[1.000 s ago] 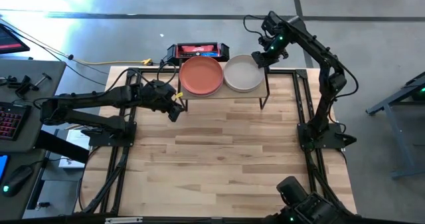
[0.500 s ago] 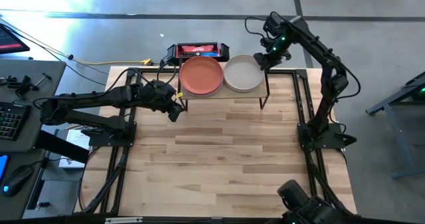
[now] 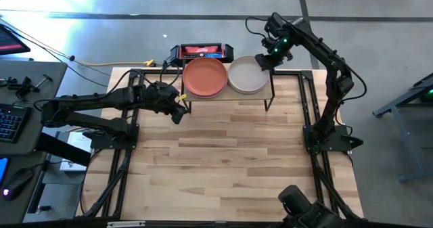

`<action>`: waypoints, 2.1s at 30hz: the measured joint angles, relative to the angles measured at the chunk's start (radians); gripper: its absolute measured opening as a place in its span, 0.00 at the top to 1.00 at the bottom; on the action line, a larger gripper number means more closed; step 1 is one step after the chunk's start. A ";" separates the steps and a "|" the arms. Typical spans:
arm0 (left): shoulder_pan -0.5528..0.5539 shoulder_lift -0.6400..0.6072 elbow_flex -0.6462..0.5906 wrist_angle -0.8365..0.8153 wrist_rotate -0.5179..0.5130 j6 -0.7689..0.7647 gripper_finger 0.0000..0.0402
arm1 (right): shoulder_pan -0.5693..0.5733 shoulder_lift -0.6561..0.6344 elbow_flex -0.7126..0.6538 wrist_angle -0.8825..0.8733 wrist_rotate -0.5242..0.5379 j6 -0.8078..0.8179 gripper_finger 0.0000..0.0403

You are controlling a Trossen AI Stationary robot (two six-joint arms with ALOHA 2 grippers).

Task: Place and stack plates onto a shelf
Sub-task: Return to Home Position

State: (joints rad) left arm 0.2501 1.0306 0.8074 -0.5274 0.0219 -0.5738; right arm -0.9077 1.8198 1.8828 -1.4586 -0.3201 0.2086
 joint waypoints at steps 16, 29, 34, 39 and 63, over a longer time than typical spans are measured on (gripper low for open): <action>0.000 -0.241 -0.001 -0.029 0.003 0.098 0.71 | 0.120 -0.192 0.000 0.110 -0.127 -0.176 0.71; 0.000 -0.680 -0.061 -0.127 -0.216 0.272 0.71 | 0.389 -0.344 0.000 0.388 -0.004 -0.128 0.71; 0.000 -0.870 -0.150 -0.126 -0.191 0.303 0.71 | 0.453 -0.347 -0.057 0.445 0.084 -0.027 0.71; 0.000 -1.028 -0.239 -0.094 -0.132 0.268 0.71 | 0.523 -0.405 -0.292 0.678 0.083 0.090 0.71; -0.004 -1.026 -0.665 0.223 0.082 0.349 0.71 | 0.815 -0.600 -1.368 2.140 0.114 0.258 0.71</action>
State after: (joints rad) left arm 0.2459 0.0044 0.1428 -0.3044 0.1043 -0.2244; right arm -0.0923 1.2194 0.5145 0.6818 -0.2065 0.4671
